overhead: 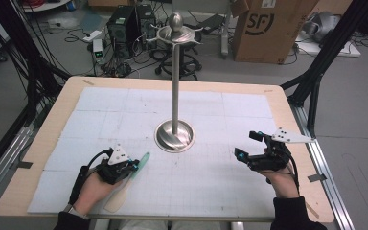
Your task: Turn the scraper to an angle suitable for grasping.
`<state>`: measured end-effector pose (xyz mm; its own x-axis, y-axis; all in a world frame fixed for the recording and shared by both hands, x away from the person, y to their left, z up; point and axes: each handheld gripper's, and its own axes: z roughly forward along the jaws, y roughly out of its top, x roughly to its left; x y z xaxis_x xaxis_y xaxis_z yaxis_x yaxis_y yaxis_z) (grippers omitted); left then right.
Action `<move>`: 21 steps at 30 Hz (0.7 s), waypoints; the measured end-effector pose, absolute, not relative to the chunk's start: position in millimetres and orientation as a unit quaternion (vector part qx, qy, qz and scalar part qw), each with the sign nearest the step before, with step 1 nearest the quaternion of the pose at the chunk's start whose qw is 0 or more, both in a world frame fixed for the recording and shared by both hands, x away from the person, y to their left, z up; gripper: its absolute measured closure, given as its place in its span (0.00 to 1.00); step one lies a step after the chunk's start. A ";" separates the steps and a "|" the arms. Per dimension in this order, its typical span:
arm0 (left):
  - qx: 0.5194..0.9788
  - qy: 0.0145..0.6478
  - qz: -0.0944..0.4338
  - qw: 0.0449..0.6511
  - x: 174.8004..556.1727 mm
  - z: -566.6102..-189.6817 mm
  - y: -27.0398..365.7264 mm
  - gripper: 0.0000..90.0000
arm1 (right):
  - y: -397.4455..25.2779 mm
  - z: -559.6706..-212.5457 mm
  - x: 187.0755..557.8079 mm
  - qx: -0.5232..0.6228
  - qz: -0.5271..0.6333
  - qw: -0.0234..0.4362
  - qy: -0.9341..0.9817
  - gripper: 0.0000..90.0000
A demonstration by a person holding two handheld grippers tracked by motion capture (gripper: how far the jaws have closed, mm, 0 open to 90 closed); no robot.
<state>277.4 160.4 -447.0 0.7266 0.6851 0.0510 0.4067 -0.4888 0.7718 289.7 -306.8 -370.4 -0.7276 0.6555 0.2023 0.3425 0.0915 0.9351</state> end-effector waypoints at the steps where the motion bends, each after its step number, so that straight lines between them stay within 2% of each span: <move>1: 0.846 0.319 0.172 0.392 276.6 -446.9 157.8 1.00 | -307.0 -370.4 289.6 0.343 0.580 0.134 0.726 0.01; 18: 0.884 0.213 0.102 0.404 248.7 -444.2 110.7 1.00 | -307.8 -370.4 289.1 0.345 0.582 0.131 0.724 0.01; 21: 0.888 0.203 0.108 0.398 244.0 -443.3 105.4 1.00 | -308.1 -370.6 289.0 0.345 0.582 0.131 0.724 0.01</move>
<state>244.0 105.4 -443.3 0.8943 0.4465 0.0300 0.2747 -0.6006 0.7508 289.0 -308.1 -370.6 -0.7277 0.6525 0.2111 0.3464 0.0840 0.9343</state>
